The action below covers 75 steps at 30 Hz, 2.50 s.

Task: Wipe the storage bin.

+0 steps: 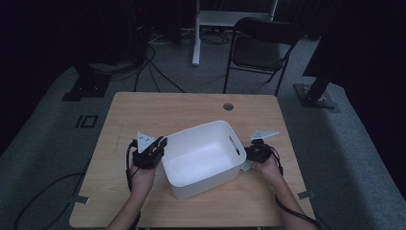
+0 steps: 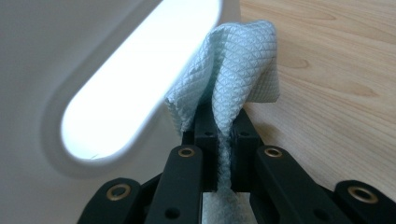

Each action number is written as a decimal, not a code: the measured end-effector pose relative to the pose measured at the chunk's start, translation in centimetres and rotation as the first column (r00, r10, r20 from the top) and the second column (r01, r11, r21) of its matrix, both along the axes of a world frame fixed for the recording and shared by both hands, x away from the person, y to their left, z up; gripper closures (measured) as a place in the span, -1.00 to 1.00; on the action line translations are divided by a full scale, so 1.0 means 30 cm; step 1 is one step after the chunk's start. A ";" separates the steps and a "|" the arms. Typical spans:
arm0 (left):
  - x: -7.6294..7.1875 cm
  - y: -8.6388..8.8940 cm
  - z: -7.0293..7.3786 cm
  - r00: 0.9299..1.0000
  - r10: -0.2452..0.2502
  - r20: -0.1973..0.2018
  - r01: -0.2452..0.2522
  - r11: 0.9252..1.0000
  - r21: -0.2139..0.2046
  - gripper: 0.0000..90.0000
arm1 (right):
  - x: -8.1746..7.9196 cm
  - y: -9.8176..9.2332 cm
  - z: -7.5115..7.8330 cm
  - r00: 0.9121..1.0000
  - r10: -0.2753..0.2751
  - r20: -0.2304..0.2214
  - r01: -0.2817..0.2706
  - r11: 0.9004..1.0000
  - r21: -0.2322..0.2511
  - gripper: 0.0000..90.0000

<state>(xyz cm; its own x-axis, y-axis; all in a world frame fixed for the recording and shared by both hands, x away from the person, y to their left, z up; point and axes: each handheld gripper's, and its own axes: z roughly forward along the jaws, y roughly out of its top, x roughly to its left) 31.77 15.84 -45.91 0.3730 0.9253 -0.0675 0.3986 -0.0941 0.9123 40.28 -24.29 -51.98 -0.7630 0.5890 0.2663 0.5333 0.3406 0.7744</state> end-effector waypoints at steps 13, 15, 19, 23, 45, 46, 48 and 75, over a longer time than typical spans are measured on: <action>0.000 -0.005 0.001 1.000 0.010 -0.001 -0.010 1.000 0.004 0.77 | 0.060 0.019 0.055 1.000 -0.009 0.020 0.009 1.000 0.030 0.89; 0.001 -0.005 0.001 1.000 0.009 -0.001 -0.009 1.000 0.006 0.77 | 0.074 0.034 0.008 1.000 -0.012 -0.020 0.011 1.000 -0.018 0.89; 0.002 -0.005 0.001 1.000 0.006 -0.002 -0.006 1.000 0.005 0.77 | 0.081 0.034 0.016 1.000 -0.014 -0.013 0.014 1.000 -0.011 0.89; 0.005 -0.005 0.001 1.000 0.001 -0.002 -0.001 1.000 0.004 0.77 | 0.098 0.023 0.085 0.999 -0.023 0.026 0.021 0.998 0.065 0.88; 0.001 -0.012 -0.001 1.000 0.022 0.003 -0.022 1.000 -0.002 0.77 | 0.178 0.078 0.011 0.999 -0.038 -0.030 0.038 0.999 0.004 0.89; 0.001 -0.012 -0.001 1.000 0.020 0.002 -0.020 1.000 -0.001 0.77 | 0.179 0.078 0.002 0.998 -0.038 -0.039 0.039 0.999 0.002 0.89; 0.001 -0.010 -0.001 1.000 0.017 0.002 -0.017 1.000 -0.004 0.77 | 0.182 0.078 -0.008 0.998 -0.037 -0.047 0.037 0.999 0.002 0.89; 0.091 0.095 0.034 0.973 -0.230 -0.028 0.226 0.968 -0.106 0.15 | 0.006 -0.120 0.105 0.986 -0.138 0.090 0.129 0.987 0.097 0.87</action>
